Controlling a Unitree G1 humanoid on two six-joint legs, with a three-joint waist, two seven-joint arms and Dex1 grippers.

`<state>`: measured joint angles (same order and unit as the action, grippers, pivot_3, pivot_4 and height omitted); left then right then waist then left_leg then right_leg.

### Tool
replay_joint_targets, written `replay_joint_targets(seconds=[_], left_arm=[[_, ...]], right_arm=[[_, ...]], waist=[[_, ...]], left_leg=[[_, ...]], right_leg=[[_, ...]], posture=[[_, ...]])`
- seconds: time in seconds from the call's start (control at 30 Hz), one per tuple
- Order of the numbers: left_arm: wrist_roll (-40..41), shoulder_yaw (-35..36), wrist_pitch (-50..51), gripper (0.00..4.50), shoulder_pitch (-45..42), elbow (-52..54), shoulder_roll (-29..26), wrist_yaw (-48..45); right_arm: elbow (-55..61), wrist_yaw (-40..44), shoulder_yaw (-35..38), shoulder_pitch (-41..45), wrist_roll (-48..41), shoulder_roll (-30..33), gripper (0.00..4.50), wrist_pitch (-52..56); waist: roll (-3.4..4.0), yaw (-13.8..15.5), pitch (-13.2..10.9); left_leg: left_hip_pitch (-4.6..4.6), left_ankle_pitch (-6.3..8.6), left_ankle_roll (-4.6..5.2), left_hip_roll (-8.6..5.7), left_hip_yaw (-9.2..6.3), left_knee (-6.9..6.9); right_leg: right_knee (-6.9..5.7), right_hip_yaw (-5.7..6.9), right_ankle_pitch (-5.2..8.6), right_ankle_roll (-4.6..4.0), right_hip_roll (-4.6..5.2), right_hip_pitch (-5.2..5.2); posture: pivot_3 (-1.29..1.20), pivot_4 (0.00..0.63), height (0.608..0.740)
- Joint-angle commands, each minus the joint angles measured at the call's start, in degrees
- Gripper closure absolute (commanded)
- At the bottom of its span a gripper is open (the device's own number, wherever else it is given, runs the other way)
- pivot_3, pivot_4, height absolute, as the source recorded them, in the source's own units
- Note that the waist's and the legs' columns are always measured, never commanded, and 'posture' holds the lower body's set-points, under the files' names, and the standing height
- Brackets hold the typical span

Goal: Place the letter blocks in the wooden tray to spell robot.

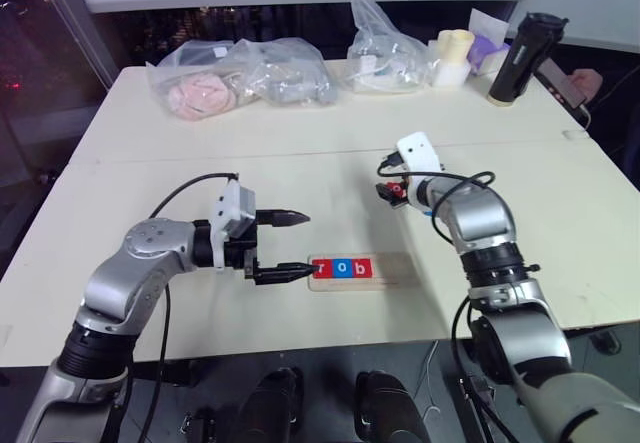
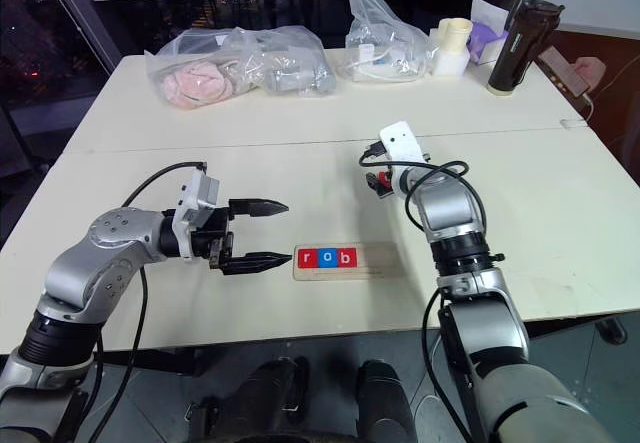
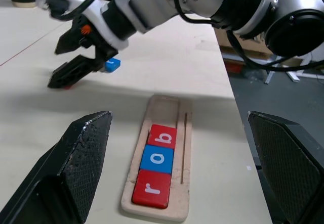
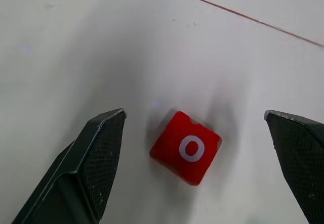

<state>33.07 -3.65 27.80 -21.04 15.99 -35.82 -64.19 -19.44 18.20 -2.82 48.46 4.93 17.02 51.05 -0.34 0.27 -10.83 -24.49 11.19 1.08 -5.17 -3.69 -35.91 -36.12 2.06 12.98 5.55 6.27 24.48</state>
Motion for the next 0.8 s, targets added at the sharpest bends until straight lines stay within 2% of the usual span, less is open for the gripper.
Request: replay_joint_targets(seconds=[0.03, 0.17, 0.37, 0.43, 0.5, 0.63, 0.8], left_arm=[[0.1, 0.4, -0.7, 0.0, -0.7, 1.4, -0.2, 0.0], [-0.2, 0.6, -0.9, 0.0, -0.9, 1.1, -0.4, 0.3], [-0.2, 0.8, -0.9, 0.0, -0.7, 1.4, -0.4, 0.8], [-0.2, 0.7, -1.0, 0.0, -0.8, 1.3, -0.3, 0.9], [-0.3, 0.6, -1.1, 0.0, -0.9, 1.2, -0.2, 1.0], [-0.5, 0.4, -1.3, 0.0, -1.2, 0.8, 0.0, 1.0], [-0.8, -0.1, -1.5, 0.0, -1.7, 0.3, 0.7, 1.1]], right_arm=[[-1.7, -3.3, 1.1, 2.6, 0.4, -0.5, 0.06, 0.2], [-5.3, -5.9, 3.1, 3.9, -1.3, -2.4, 0.06, 3.0], [-2.8, -8.9, 5.7, 3.0, -3.3, -5.9, 0.06, 10.5], [-2.2, -10.3, 7.5, 3.1, -4.2, -7.3, 0.61, 13.0], [-1.7, -11.3, 8.9, 3.2, -5.1, -8.5, 1.36, 14.7], [-1.1, -12.4, 8.5, 3.6, -5.2, -9.1, 3.36, 14.4], [2.7, -13.5, 8.3, 4.1, -5.0, -7.8, 3.37, 17.7]], waist=[[0.0, 0.0, 0.0], [0.0, -0.2, 0.0], [0.02, -1.1, 0.0], [0.02, -1.1, 0.0], [0.03, -1.1, 0.0], [0.02, -1.0, 0.0], [0.03, -1.0, 0.0]], left_leg=[[0.0, 0.0, 0.0, 0.0, 0.0, 0.0], [0.0, 0.0, 0.0, 0.01, 0.03, 0.0], [0.03, 0.0, 0.01, 0.05, 0.04, 0.01], [0.04, 0.0, 0.01, 0.07, 0.04, 0.02], [0.05, 0.0, 0.01, 0.08, 0.04, 0.02], [0.06, 0.0, 0.01, 0.09, 0.04, 0.02], [0.05, 0.0, 0.01, 0.08, 0.05, 0.0]], right_leg=[[0.0, -0.01, 0.0, 0.0, -0.02, 0.0], [0.0, -0.08, 0.0, 0.0, -0.06, 0.0], [-0.02, -0.14, -0.01, 0.01, -0.12, -0.01], [-0.02, -0.15, -0.01, 0.01, -0.15, -0.01], [-0.02, -0.15, -0.01, 0.01, -0.17, -0.01], [-0.02, -0.16, -0.01, 0.0, -0.17, -0.01], [-0.02, -0.18, -0.01, -0.01, -0.17, -0.01]], posture=[[0.0, 0.15, 0.738], [0.0, 0.15, 0.738], [0.0, 0.15, 0.738], [0.0, 0.15, 0.738], [0.0, 0.15, 0.738], [0.0, 0.15, 0.738], [0.0, 0.15, 0.738]])
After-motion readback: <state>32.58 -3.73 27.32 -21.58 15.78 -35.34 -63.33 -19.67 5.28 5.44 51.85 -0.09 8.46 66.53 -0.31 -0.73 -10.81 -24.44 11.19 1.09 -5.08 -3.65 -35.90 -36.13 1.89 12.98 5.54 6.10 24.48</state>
